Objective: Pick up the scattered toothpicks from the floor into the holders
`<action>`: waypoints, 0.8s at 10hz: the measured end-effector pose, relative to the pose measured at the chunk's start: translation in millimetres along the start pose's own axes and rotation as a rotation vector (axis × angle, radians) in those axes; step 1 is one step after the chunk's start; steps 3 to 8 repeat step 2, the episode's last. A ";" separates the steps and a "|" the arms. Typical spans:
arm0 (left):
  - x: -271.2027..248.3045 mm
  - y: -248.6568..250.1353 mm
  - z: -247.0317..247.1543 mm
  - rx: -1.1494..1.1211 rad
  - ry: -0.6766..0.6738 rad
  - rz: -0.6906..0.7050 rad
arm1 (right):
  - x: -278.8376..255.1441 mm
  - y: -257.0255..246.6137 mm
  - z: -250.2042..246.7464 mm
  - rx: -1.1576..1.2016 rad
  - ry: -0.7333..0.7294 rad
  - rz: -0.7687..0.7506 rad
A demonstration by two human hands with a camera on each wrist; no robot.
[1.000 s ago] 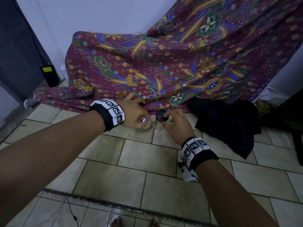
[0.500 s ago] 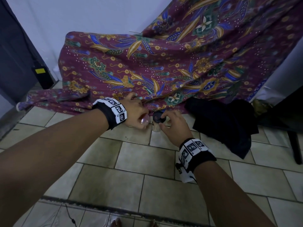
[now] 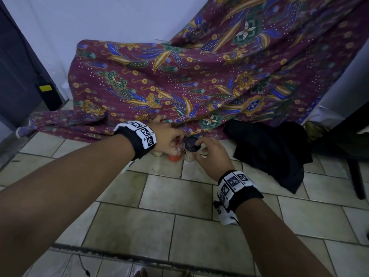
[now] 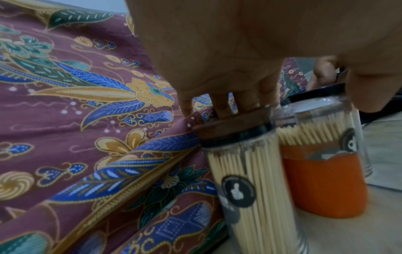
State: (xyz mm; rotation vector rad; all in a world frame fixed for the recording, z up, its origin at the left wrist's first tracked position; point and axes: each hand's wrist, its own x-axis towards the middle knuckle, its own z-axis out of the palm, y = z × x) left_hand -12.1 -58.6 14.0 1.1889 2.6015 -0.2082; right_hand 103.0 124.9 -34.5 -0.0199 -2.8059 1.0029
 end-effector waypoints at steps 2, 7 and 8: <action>-8.2 -5.6 -1.5 -0.014 0.134 0.011 | -4.1 0.6 -1.5 0.019 0.044 0.000; -8.2 -5.6 -1.5 -0.014 0.134 0.011 | -4.1 0.6 -1.5 0.019 0.044 0.000; -8.2 -5.6 -1.5 -0.014 0.134 0.011 | -4.1 0.6 -1.5 0.019 0.044 0.000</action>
